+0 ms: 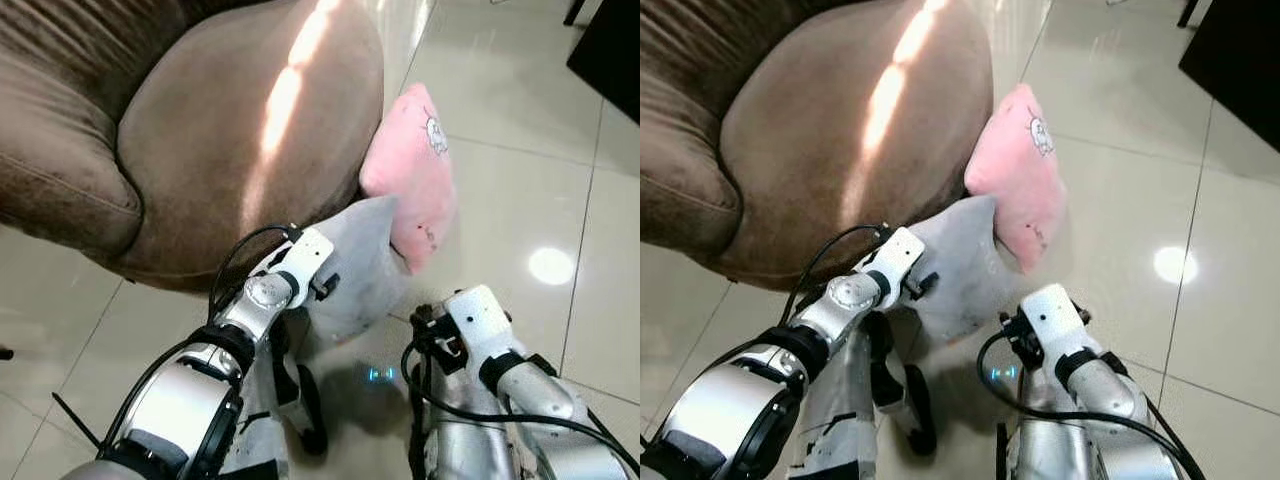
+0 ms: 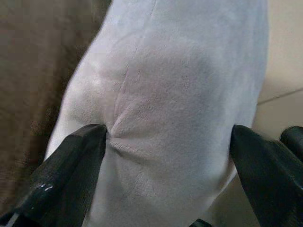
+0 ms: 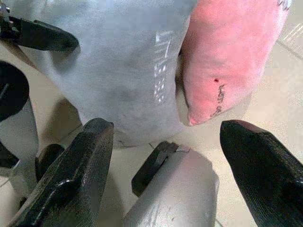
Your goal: Move the pillow to the sofa from floor
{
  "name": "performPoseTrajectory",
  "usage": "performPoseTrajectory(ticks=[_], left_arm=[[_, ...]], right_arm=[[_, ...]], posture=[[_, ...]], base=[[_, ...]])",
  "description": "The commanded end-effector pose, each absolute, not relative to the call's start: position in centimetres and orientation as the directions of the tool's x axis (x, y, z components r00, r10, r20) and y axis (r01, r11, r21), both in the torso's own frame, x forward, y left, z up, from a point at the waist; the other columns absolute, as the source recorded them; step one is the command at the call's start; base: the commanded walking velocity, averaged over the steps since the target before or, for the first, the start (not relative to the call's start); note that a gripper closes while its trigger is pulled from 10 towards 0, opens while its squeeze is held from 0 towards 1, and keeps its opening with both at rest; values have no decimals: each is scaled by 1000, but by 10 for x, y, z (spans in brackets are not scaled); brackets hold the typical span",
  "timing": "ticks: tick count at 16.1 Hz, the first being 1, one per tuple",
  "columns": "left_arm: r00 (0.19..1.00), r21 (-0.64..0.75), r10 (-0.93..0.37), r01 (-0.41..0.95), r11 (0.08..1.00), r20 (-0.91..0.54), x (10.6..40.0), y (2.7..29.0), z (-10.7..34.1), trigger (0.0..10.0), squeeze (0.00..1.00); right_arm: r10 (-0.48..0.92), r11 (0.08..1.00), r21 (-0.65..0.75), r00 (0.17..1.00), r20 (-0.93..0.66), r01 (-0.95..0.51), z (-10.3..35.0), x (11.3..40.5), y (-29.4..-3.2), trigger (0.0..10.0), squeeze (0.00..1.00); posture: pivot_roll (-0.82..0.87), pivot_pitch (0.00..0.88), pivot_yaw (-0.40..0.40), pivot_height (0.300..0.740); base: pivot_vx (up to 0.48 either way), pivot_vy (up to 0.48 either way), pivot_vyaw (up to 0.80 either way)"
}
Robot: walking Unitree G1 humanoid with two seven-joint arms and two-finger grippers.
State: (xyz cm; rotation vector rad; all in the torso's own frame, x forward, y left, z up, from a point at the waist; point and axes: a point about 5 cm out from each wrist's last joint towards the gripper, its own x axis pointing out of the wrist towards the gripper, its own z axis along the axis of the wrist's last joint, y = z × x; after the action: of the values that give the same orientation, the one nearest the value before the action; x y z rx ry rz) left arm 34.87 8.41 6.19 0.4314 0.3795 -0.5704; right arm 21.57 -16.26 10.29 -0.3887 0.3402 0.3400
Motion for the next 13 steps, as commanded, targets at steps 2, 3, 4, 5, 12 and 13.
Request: performPoseTrajectory(ticks=[2,3,4,5,12,13], left_arm=[[656,186,-489,687,702,-575,331,86,38,10000,0],[608,166,-527,733,659,-594,328,83,37,10000,0],[567,171,-557,777,606,-607,327,81,38,10000,0],[518,125,-594,809,575,-616,325,79,38,10000,0],[658,355,-484,736,577,-577,337,89,47,10000,0],[652,355,-486,741,570,-582,336,89,46,10000,0]], right_arm=[[275,862,-301,876,-397,-407,102,211,-157,10000,0],[278,861,-301,875,-397,-410,102,213,-157,10000,0],[306,859,-276,865,-398,-431,102,213,-153,10000,0],[341,844,-264,848,-406,-466,102,210,-148,10000,0],[396,794,-258,790,-467,-550,90,202,-144,10000,0],[398,794,-255,789,-467,-551,89,202,-142,10000,0]], posture=[[-119,373,209,543],[-106,389,217,543],[-106,378,218,543],[-106,367,216,543],[-98,352,228,543],[-99,354,231,543]], base=[[0,0,0],[0,0,0],[0,0,0],[0,0,0],[0,0,0],[0,0,0]])
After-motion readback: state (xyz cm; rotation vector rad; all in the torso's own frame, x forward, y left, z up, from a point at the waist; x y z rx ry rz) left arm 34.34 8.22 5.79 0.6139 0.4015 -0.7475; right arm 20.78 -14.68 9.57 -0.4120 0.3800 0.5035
